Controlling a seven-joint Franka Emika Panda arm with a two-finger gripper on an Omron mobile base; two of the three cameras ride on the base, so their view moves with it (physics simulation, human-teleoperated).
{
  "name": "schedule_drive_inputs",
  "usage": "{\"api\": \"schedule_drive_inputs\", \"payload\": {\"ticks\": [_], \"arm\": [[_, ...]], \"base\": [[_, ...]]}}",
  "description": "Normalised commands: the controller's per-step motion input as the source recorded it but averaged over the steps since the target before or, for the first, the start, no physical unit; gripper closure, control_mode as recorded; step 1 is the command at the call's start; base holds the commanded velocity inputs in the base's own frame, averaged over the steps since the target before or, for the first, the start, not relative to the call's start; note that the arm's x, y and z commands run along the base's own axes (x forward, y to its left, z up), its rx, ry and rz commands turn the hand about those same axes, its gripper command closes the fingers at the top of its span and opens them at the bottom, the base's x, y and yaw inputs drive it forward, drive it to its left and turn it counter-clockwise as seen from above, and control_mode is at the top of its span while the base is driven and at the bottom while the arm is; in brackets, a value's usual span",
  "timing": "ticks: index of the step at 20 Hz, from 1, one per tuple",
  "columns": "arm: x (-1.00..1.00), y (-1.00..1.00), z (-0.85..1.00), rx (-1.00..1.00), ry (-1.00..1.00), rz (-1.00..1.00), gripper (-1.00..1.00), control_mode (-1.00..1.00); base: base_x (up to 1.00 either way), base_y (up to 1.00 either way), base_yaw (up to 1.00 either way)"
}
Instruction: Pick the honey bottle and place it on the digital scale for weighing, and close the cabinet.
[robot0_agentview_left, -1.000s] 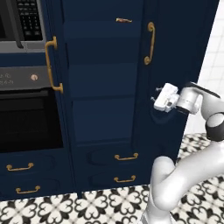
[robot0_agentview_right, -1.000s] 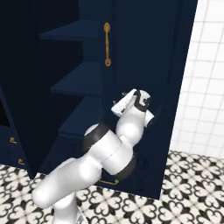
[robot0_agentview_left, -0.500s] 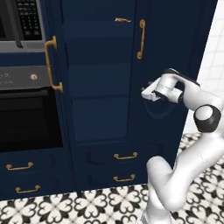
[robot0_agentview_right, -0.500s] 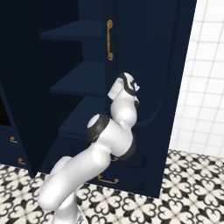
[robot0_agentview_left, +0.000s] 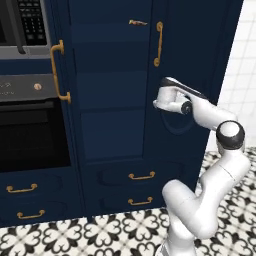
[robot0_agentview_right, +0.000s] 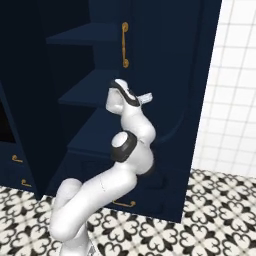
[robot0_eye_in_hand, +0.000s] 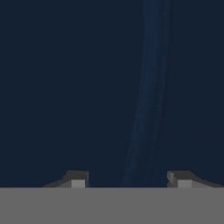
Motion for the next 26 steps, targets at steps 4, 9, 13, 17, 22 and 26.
{"api": "schedule_drive_inputs", "payload": {"ticks": [4, 9, 13, 17, 22, 26], "arm": [[-0.82, -0.35, 0.14, 0.13, -0.07, 0.0, -1.0, -1.0], [-0.96, -0.41, 0.8, 0.17, -0.09, 0.0, -1.0, -1.0], [-0.83, -0.11, 1.0, 0.2, -0.19, 0.0, -1.0, -1.0], [-0.49, 0.0, 0.97, 0.01, -0.56, -0.09, -1.0, -1.0], [-0.53, 0.0, 0.44, -0.16, -0.97, -0.06, -1.0, -1.0], [-0.78, 0.04, 0.17, -0.31, -0.95, -0.12, -1.0, -1.0]], "base": [[0.0, 0.0, 0.0], [0.0, 0.0, 0.0], [0.0, 0.0, 0.0], [0.0, 0.0, 0.0], [0.0, 0.0, 0.0], [0.0, 0.0, 0.0]]}}
